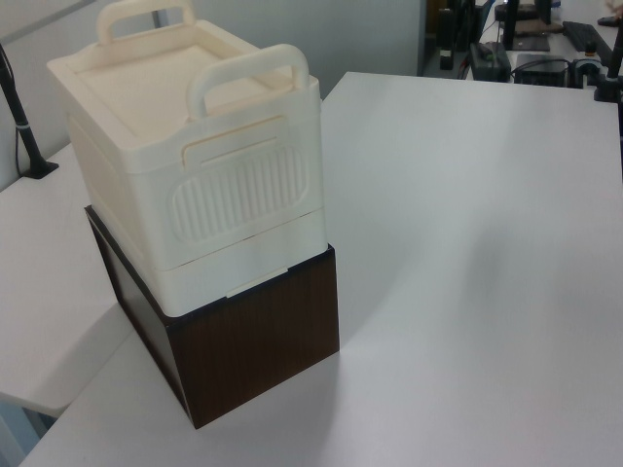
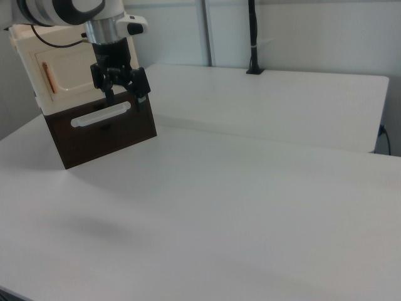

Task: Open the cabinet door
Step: 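Move the gripper across the table toward the cream box's side door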

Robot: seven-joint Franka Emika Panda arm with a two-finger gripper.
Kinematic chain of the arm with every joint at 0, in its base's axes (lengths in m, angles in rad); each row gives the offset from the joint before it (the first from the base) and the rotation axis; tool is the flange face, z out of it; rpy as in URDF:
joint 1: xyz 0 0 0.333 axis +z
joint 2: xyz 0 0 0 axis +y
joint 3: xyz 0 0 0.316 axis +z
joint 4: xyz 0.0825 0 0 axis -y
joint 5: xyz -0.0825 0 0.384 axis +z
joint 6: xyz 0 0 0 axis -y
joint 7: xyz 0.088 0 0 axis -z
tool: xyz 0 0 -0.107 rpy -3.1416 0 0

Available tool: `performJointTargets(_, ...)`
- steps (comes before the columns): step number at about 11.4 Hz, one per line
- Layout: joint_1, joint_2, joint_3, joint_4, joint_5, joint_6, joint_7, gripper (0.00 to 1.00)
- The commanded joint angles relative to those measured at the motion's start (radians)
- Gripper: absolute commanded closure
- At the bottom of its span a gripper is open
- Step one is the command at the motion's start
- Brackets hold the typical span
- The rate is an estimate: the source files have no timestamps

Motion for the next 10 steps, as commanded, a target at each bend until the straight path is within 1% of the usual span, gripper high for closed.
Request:
performJointTargets(1,0.002,-0.016,-0.008,-0.022,0.046,-0.077,-0.061,0.0)
performJointTargets(3,0.0,-0.012,-0.008,-0.019,0.07,-0.072,-0.063,0.0)
performJointTargets(6,0.006,-0.008,-0.006,-0.017,0.071,-0.07,-0.115,0.0)
performJointTargets(8,0.002,0.021,-0.006,-0.01,0.07,-0.068,-0.115,0.0)
performJointTargets(9,0.002,0.031,-0.006,-0.008,0.073,-0.058,-0.123,0.0)
performJointTargets(10,0.005,0.033,-0.008,-0.007,0.093,0.005,-0.127,0.0)
